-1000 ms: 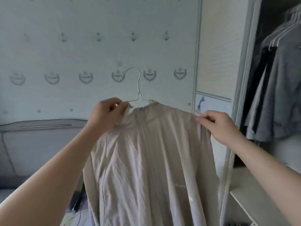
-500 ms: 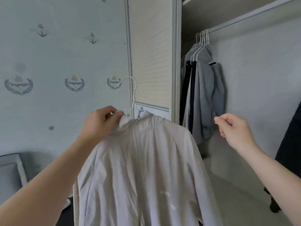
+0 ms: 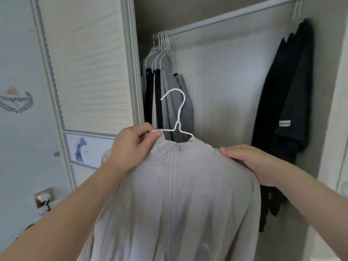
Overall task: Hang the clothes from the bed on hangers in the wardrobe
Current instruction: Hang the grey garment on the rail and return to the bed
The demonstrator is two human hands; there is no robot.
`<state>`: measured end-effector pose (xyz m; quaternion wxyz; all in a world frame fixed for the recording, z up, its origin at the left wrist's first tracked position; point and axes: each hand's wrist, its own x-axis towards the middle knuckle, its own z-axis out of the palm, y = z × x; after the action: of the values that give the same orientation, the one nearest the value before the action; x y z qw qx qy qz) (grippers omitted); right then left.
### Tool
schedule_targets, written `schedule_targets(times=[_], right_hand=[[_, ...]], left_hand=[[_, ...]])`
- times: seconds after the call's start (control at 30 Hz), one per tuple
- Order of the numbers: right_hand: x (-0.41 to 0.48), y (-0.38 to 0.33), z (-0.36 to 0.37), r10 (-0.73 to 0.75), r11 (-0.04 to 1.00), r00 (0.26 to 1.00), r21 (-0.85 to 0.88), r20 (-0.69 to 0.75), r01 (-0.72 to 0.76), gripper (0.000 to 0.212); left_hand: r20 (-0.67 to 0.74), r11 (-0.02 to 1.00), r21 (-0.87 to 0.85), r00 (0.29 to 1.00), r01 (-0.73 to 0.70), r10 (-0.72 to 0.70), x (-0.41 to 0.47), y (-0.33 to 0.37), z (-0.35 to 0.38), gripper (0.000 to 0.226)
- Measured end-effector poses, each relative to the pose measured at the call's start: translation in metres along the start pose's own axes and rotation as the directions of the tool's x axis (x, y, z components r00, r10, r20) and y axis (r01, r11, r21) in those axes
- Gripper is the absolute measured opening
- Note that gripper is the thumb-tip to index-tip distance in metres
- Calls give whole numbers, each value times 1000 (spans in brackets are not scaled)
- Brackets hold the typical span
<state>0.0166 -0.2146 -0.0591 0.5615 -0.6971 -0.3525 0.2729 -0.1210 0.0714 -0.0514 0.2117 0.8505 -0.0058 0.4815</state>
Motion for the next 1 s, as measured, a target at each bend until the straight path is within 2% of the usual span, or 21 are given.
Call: schedule_targets(times=[0.07, 0.17, 0.3, 0.4, 0.47, 0.57, 0.6, 0.63, 0.67, 0.7, 0.77, 0.8, 0.87, 0.93, 1.0], right_hand=[[1, 1, -19, 4, 998, 998, 62, -64, 0, 25], [7, 2, -47, -73, 994, 968, 61, -241, 90, 14], [15, 0, -86, -189, 982, 880, -88, -436, 168, 26], [23, -7, -113, -278, 958, 801, -213, -531, 191, 25], [31, -18, -128, -395, 911, 698, -354, -598, 212, 26], [40, -39, -142, -624, 777, 450, -569, -638, 269, 25], [41, -46, -143, -667, 742, 392, -614, -633, 271, 22], [43, -50, -143, -695, 714, 375, -652, -614, 255, 20], [45, -52, -143, -706, 693, 404, -686, -582, 221, 21], [49, -52, -143, -691, 685, 464, -708, -555, 173, 23], [60, -52, -144, -599, 719, 572, -691, -560, 78, 27], [64, -53, -146, -554, 752, 589, -657, -588, 50, 28], [74, -59, -148, -512, 788, 571, -615, -642, 15, 23], [87, -66, -153, -542, 755, 509, -654, -669, -54, 18], [92, -75, -157, -545, 714, 514, -688, -662, -130, 26]], left_hand=[[14, 998, -55, 999, -38, 39, 18, -3, 32, 22], [44, 986, -154, 997, -56, 64, 46, -5, 78, 18], [70, 966, -243, 991, -93, 113, 91, -1, 136, 19], [105, 953, -284, 984, -107, 142, 126, 2, 171, 23], [105, 943, -309, 981, -121, 160, 147, 0, 190, 28], [67, 915, -379, 982, -140, 178, 175, -6, 214, 32], [52, 907, -399, 984, -134, 168, 184, -10, 221, 30], [35, 900, -419, 988, -121, 149, 194, -14, 228, 31], [19, 893, -438, 992, -102, 123, 203, -18, 236, 33], [6, 888, -454, 996, -79, 92, 212, -23, 243, 37], [-13, 880, -471, 998, -57, 58, 231, -30, 259, 40], [-28, 876, -478, 998, -60, 53, 241, -32, 267, 38], [-72, 867, -492, 996, -80, 50, 260, -30, 283, 34], [-111, 847, -518, 991, -118, 71, 280, -29, 299, 29], [-115, 830, -542, 990, -129, 78, 298, -25, 312, 26]])
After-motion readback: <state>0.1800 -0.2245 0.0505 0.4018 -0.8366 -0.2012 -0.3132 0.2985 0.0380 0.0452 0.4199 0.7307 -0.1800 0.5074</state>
